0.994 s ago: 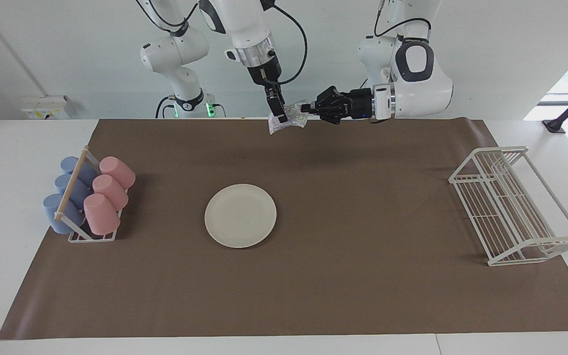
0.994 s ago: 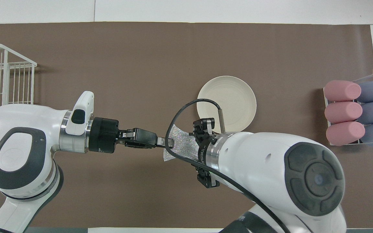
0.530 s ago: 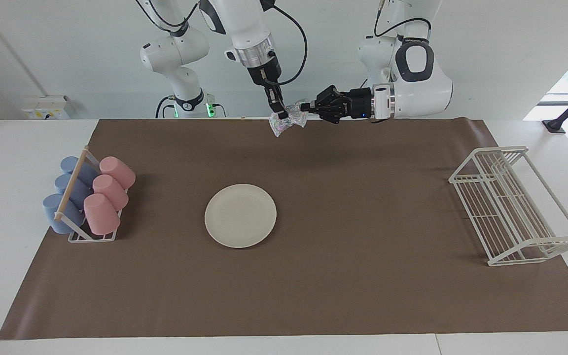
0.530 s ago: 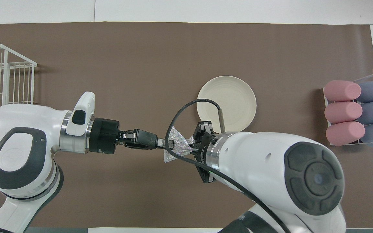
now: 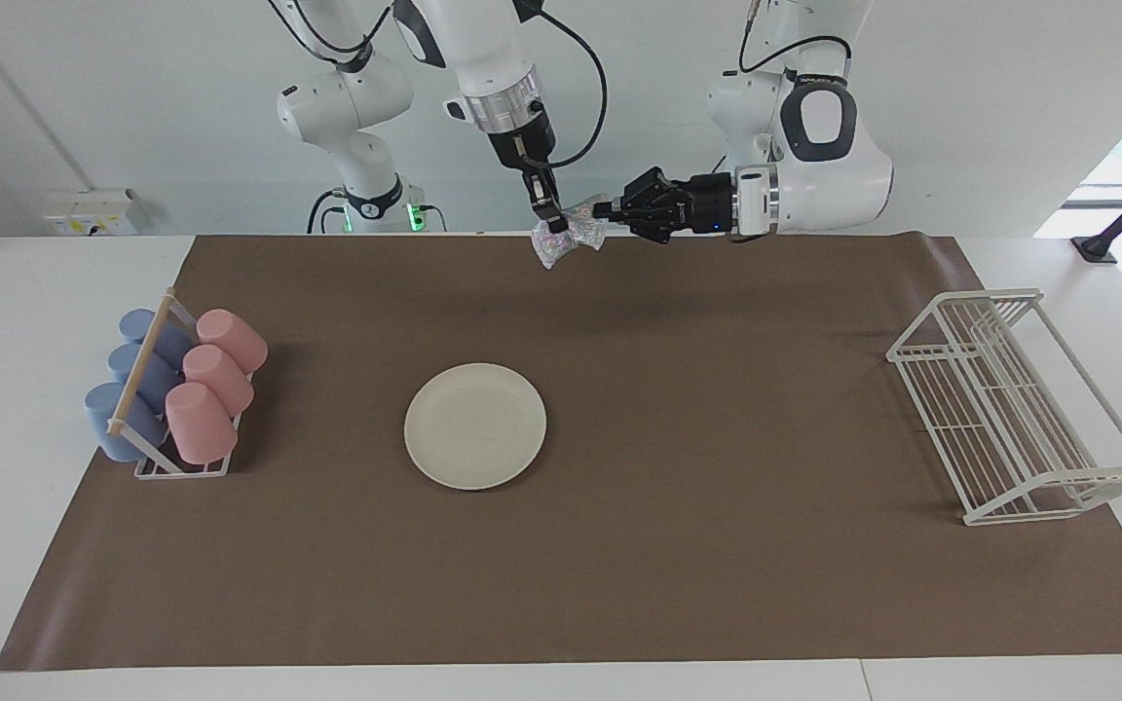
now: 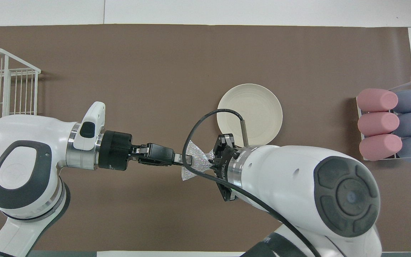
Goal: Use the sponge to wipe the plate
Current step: 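Grasp the cloth with the right gripper while the left gripper holds it, then lower the cloth onto the plate while the left gripper draws back, then rub the cloth around the plate surface with the right gripper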
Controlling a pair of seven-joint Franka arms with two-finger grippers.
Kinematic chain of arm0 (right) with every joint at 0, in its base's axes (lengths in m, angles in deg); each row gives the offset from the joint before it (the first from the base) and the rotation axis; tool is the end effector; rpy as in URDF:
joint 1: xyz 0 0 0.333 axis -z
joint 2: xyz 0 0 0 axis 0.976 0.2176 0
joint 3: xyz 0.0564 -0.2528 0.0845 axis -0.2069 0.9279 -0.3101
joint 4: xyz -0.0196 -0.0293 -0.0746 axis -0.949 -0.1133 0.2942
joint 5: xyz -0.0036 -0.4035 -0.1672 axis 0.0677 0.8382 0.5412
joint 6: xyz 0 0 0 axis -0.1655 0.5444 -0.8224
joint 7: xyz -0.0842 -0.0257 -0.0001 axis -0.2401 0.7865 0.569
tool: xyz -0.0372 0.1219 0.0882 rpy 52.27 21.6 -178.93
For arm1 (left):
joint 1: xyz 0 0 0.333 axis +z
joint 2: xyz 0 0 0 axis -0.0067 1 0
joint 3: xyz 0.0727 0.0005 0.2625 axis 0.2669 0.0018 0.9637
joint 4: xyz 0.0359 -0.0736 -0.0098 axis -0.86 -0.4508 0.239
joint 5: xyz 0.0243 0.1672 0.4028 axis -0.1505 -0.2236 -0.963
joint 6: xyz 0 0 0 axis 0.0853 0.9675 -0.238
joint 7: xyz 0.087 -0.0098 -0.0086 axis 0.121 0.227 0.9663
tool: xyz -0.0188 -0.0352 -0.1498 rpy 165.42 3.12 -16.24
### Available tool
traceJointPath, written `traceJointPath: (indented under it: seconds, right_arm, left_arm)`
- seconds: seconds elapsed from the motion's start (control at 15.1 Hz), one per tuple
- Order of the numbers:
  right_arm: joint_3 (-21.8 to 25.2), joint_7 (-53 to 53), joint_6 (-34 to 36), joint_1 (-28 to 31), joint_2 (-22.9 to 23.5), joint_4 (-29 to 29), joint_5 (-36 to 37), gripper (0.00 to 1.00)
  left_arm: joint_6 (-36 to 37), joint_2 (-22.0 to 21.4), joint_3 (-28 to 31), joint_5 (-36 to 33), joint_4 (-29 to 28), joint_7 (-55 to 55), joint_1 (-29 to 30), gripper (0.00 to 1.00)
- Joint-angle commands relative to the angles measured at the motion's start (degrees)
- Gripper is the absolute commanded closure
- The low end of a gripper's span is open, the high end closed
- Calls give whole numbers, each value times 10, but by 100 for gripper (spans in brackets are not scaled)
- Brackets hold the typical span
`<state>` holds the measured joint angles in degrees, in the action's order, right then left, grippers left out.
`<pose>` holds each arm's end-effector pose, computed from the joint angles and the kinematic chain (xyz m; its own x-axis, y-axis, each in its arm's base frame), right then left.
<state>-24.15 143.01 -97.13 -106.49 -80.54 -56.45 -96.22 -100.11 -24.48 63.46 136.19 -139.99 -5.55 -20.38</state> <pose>0.4752 0.3691 0.4849 0.0845 -0.9471 -0.3095 -0.9934 -0.0559 -0.1002 0.4758 -0.3147 0.4245 0.9687 -0.1937 -0.1554 0.1016 -0.2616 0.9598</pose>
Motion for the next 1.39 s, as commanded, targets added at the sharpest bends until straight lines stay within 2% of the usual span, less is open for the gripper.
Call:
traceJointPath:
  seconds: [0.0, 0.13, 0.33, 0.46, 0.86, 0.99, 1.33]
  right_arm:
    - [0, -19, -9, 9, -15, -19, -11, 100]
    - [0, -57, -6, 33, -15, -30, -10, 100]
    - [0, -168, -16, 87, -6, -53, -9, 100]
    - [0, -221, -72, 105, 39, -65, -8, 100]
    - [0, -304, -270, 109, 134, -141, -6, 100]
    - [0, -312, -292, 115, 154, -145, -6, 100]
    - [-1, -348, -317, 124, 204, -149, -9, 100]
  left_arm:
    - [2, -19, 5, -23, -13, 39, -7, 0]
    - [2, -20, 6, -33, -12, 43, -7, 0]
    - [1, -19, 6, -65, -7, 61, -1, 0]
    - [-1, -18, 6, -104, -1, 77, 5, 0]
    - [21, -14, 7, -288, 24, 103, 69, 0]
    - [29, -10, 7, -350, 37, 103, 90, 0]
    - [19, -5, 7, -496, 56, 102, 98, 0]
